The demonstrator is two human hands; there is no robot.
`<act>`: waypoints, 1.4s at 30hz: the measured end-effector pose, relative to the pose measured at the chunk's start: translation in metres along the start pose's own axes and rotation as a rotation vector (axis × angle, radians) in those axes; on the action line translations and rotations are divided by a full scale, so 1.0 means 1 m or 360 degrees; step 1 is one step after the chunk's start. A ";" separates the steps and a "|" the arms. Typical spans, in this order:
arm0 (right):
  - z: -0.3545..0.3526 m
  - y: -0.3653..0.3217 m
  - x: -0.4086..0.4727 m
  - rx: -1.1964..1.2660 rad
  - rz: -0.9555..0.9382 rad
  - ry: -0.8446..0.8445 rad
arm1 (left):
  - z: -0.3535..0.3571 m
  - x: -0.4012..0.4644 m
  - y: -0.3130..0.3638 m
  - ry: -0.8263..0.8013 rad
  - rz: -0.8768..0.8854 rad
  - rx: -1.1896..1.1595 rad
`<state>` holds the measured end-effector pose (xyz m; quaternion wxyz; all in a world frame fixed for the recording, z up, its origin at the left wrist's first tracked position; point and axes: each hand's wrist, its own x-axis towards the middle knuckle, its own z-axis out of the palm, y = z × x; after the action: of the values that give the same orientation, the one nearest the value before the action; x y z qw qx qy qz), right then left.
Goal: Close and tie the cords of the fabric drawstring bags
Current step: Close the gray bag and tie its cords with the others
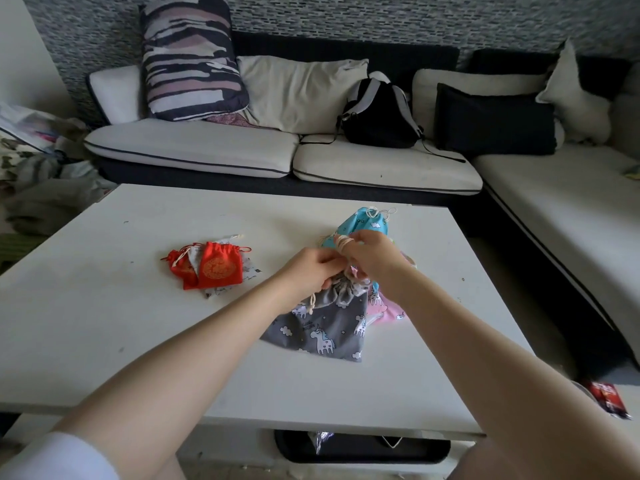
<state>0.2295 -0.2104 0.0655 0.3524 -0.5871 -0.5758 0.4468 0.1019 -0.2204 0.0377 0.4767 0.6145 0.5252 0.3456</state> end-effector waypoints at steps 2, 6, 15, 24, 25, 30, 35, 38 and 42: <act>-0.001 -0.003 0.001 -0.0053 -0.0030 0.0014 | 0.004 -0.002 -0.002 -0.0087 -0.0045 -0.0117; -0.010 -0.005 0.002 0.0031 -0.0049 -0.0203 | 0.002 -0.002 -0.003 -0.0179 -0.0007 -0.0214; -0.028 0.016 0.010 0.0837 0.0242 -0.0217 | -0.010 0.003 -0.007 -0.0262 -0.0272 -0.1168; -0.027 -0.014 0.011 0.0114 0.0037 0.0182 | -0.005 0.002 -0.008 -0.0004 -0.0299 0.0224; -0.027 -0.019 0.011 -0.0014 -0.0044 0.0209 | -0.005 0.000 -0.007 -0.0025 -0.0279 0.0435; -0.021 -0.033 0.009 -0.0039 -0.0055 -0.0039 | -0.001 -0.013 0.000 -0.0193 -0.0103 0.0936; -0.002 -0.043 0.011 0.0237 0.0127 -0.0173 | 0.002 -0.018 0.002 -0.0238 0.0057 0.1199; 0.003 -0.045 0.014 0.0552 0.0157 -0.0279 | -0.002 -0.017 -0.002 -0.0285 -0.0017 0.0971; 0.000 -0.023 0.019 -0.0311 0.0052 -0.0036 | -0.007 -0.013 -0.014 -0.0268 -0.0202 0.0320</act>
<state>0.2196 -0.1898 0.0848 0.2796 -0.6228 -0.6110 0.4008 0.0882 -0.2320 0.0274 0.4760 0.6515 0.5530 0.2077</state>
